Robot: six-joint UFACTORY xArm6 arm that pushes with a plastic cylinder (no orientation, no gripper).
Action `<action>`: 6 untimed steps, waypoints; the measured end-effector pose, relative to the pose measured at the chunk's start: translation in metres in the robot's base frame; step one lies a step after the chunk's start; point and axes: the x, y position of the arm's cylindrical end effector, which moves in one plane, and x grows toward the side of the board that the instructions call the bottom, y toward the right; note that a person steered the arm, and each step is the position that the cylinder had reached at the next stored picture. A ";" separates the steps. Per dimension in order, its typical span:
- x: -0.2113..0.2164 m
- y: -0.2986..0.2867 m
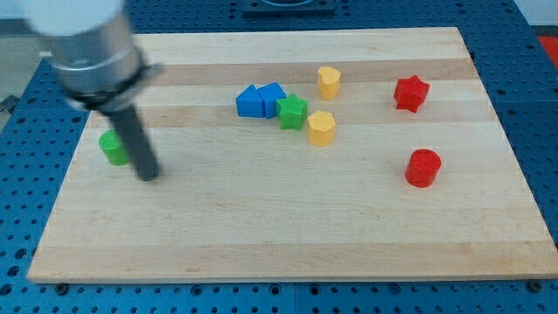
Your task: Move the green circle to the left of the green star
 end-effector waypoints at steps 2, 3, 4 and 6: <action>-0.026 -0.076; -0.045 -0.030; -0.046 0.023; -0.020 -0.055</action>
